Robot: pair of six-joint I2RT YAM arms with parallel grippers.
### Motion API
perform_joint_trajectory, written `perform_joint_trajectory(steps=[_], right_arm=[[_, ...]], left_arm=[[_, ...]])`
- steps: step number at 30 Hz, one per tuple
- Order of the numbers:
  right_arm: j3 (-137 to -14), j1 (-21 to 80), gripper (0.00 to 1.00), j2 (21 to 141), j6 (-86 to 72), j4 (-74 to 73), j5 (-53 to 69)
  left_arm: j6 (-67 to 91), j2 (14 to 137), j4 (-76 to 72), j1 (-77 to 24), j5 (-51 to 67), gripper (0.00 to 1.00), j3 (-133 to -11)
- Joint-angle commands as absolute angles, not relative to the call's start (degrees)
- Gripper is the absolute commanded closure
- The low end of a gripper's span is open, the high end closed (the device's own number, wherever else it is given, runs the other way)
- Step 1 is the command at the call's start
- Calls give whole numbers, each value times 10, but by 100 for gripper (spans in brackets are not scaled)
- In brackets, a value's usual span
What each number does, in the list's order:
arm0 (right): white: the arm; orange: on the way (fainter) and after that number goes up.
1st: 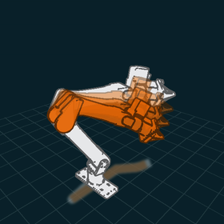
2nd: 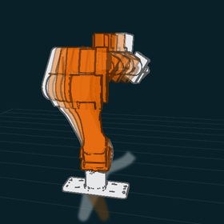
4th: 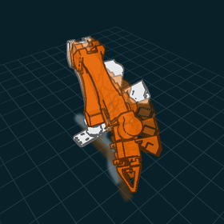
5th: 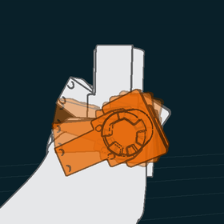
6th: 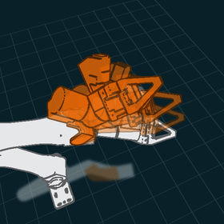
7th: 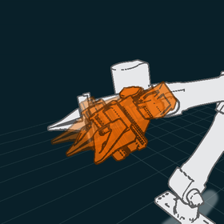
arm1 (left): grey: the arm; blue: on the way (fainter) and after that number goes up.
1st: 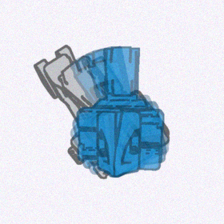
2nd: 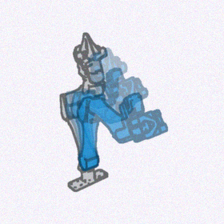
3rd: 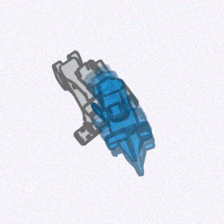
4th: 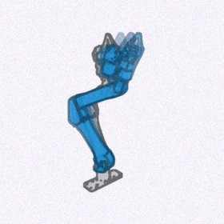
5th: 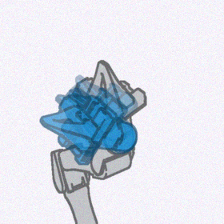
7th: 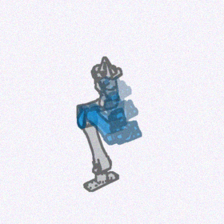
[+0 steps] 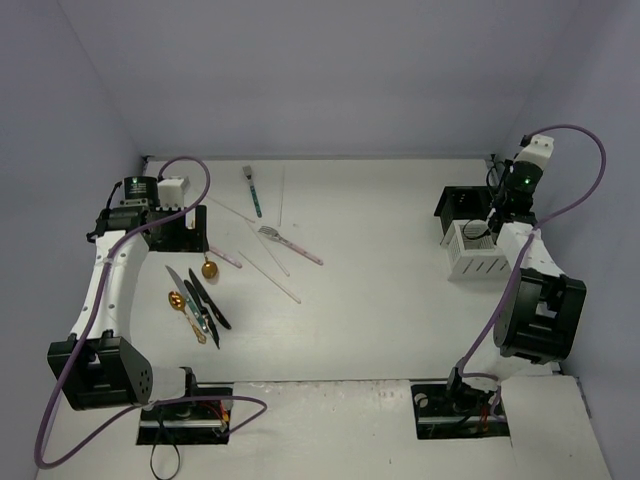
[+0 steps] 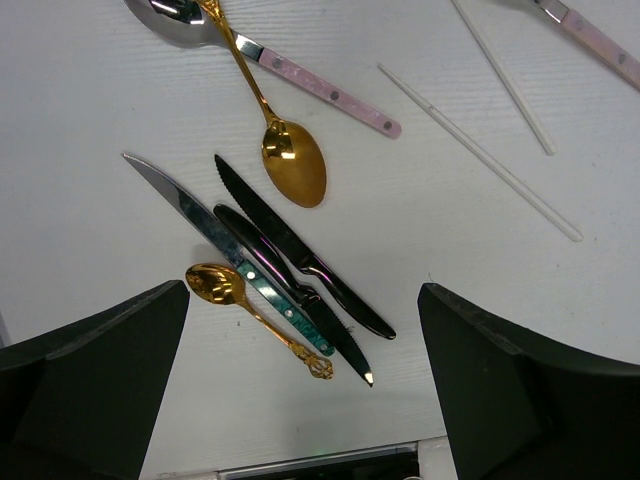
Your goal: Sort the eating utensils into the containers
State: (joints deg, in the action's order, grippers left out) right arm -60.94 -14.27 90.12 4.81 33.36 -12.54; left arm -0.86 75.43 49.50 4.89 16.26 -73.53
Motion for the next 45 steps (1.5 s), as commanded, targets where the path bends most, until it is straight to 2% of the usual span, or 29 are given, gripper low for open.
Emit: perform_joint_trajectory(steps=[1, 27, 32, 38, 45], right_arm=[[-586, -149, 100, 907, 49, 485, -77], [-653, -149, 100, 933, 43, 480, -43], [-601, -155, 100, 940, 50, 570, -20], [-490, -159, 100, 946, 59, 782, -11], [-441, -169, 100, 960, 57, 846, 31]], left_arm=[[-6, 760, 489, 48, 161, 3, -772], [-6, 779, 490, 48, 156, 3, -781], [-6, 784, 490, 48, 156, 3, -789], [-6, 785, 490, 48, 154, 3, -796], [-6, 787, 490, 48, 153, 3, -800]])
